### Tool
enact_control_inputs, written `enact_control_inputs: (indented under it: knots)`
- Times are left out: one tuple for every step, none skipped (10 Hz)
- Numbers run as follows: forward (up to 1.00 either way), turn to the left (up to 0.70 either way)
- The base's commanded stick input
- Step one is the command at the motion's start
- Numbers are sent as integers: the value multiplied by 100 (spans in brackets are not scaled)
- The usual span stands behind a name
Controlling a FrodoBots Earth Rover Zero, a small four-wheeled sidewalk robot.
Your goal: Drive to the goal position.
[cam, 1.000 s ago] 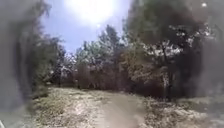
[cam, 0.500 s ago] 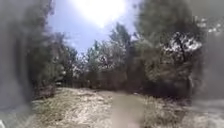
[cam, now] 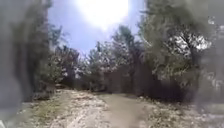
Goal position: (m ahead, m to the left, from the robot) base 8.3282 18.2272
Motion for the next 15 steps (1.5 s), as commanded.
enact_control_inputs:
  knots:
    - [85, 10]
    - [85, 1]
    - [85, 34]
    - [85, 12]
    - [85, 18]
    - [85, 33]
    - [85, 34]
    - [85, 34]
    - [85, 0]
    - [85, 0]
    - [85, 0]
    - [85, 0]
    - [85, 0]
    - [85, 0]
    - [85, 0]
